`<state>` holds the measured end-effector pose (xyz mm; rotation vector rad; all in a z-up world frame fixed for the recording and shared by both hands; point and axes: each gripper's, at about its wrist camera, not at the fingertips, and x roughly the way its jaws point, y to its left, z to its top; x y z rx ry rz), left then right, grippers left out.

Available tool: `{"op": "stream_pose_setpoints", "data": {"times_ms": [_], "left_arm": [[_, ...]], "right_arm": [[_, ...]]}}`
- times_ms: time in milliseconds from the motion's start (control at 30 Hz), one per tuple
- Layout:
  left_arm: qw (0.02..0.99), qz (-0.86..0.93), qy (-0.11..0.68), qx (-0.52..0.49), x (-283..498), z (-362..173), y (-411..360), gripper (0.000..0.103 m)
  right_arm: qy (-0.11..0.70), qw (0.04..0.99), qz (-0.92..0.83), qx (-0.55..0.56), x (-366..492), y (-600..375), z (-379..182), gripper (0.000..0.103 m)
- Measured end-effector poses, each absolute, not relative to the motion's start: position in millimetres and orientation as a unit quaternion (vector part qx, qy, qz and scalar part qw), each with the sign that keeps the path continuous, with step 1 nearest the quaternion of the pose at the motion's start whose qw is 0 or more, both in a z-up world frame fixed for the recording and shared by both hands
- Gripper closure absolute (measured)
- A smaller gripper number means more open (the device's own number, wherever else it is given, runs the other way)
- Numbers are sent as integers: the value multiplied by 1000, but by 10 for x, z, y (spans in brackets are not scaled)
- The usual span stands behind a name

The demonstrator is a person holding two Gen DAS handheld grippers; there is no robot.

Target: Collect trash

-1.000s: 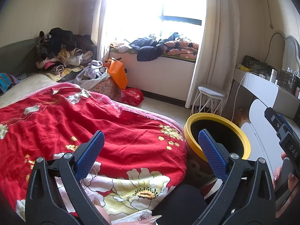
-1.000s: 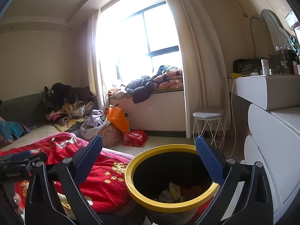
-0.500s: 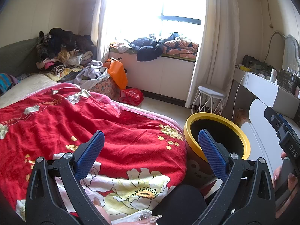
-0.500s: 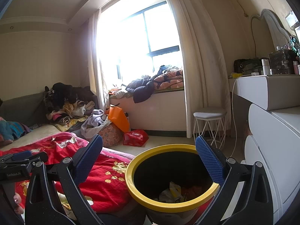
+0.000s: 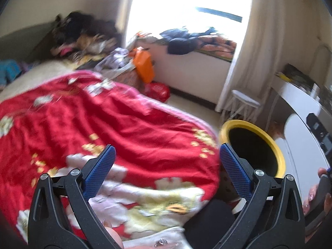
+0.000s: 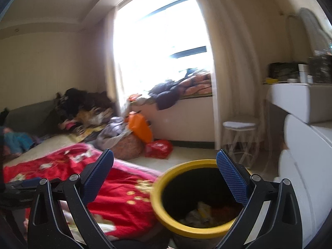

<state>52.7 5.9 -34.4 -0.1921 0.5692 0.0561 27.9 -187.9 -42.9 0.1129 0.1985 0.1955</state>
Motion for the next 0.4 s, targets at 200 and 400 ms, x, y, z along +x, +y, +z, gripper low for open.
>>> {"op": "stream_pose_setpoints", "data": {"times_ms": [200,400], "left_arm": [[919,205,303,-147,241,-506,1352,11],[819,431,331,-185,-527,-959,2769,11]], "right_arm": [[184,938,294,3,812,-450,-313,6],[337,804,476,-118,905,1705,-922,6]]}}
